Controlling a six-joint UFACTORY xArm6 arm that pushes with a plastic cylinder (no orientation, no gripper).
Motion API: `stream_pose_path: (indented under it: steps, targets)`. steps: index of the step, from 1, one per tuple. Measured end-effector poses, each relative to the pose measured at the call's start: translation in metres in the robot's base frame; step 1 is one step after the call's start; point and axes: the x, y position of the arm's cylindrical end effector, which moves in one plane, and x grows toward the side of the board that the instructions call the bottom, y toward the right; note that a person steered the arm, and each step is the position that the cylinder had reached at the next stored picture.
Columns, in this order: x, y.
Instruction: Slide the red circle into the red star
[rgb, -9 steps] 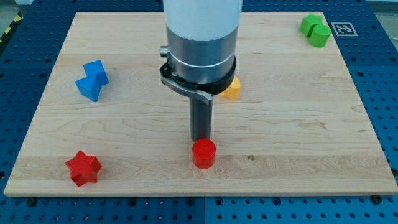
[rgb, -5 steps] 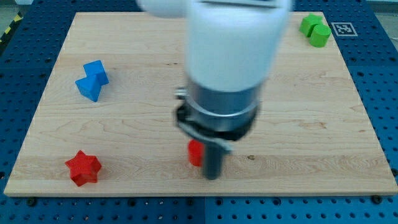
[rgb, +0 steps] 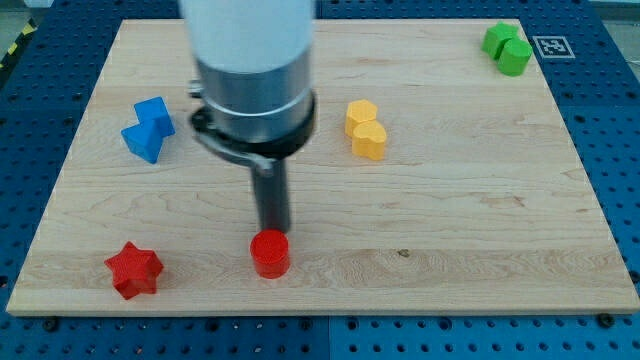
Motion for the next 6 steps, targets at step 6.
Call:
stream_pose_path:
  steps: [6]
  targets:
    - [0.041, -0.054]
